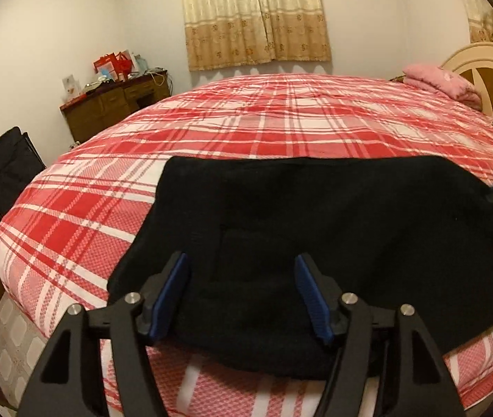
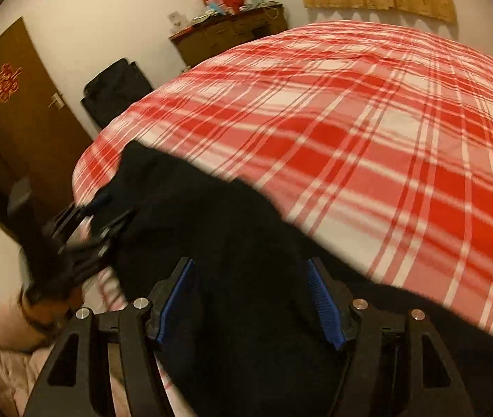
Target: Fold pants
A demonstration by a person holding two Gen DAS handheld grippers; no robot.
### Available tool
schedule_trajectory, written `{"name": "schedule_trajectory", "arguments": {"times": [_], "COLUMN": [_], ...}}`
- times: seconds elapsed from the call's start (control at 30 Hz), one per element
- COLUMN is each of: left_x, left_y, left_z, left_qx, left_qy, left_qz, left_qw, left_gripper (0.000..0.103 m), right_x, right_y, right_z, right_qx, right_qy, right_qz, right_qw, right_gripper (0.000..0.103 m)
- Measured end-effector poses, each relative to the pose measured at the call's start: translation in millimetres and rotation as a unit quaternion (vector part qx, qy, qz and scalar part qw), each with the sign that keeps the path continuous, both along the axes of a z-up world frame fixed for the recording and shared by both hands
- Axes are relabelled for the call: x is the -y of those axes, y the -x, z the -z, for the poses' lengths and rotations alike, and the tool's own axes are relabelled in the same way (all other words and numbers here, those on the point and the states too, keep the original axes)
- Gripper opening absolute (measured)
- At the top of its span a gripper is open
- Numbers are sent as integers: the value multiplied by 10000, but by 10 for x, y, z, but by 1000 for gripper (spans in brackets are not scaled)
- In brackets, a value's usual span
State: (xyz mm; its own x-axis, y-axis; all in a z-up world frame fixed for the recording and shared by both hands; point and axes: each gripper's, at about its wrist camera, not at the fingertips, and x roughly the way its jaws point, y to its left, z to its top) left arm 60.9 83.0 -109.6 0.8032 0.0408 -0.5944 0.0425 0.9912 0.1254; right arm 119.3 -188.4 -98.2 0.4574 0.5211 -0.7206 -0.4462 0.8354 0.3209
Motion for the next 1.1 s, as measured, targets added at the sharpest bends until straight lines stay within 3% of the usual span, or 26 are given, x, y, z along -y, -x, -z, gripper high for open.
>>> {"name": "schedule_trajectory", "arguments": {"times": [0.2, 0.3, 0.37, 0.43, 0.6, 0.7, 0.8, 0.93, 1.0, 1.1], "left_x": [50, 48, 49, 43, 51, 59, 53, 74, 74, 67], "left_y": [-52, -82, -84, -82, -95, -88, -81, -76, -88, -105], "left_z": [-15, -18, -18, -19, -10, -9, -6, 5, -1, -12], "left_qx": [-76, -114, -123, -122, -133, -146, -126, -83, -111, -153], "left_qy": [7, 47, 50, 50, 103, 84, 94, 59, 71, 86], "left_qz": [-119, -113, -122, -114, -93, -76, -65, -122, -147, -140], "left_qw": [9999, 9999, 9998, 9998, 9998, 9998, 9999, 9999, 9998, 9997], "left_gripper": [69, 69, 69, 69, 70, 70, 70, 70, 71, 71], "right_x": [-168, -231, -295, -319, -237, 232, 920, 1625, 1983, 2599], "right_y": [-46, -284, -451, -581, -809, -891, -854, -373, -55, 419], "right_z": [47, 78, 109, 108, -12, -190, -250, -498, -641, -871], "right_qx": [-82, -387, -639, -618, -384, -57, -336, 206, 565, 1031], "right_qy": [99, -500, -1122, -1326, -1192, -1152, -1732, -1557, -1251, -713], "right_qz": [-428, -436, -512, -316, -122, 779, 1640, 2655, 3443, 4689], "right_qw": [9990, 9970, 9903, 9887, 9921, 9903, 9706, 9512, 9288, 8743], "right_gripper": [71, 73, 83, 83, 83, 82, 82, 82, 82, 82]}}
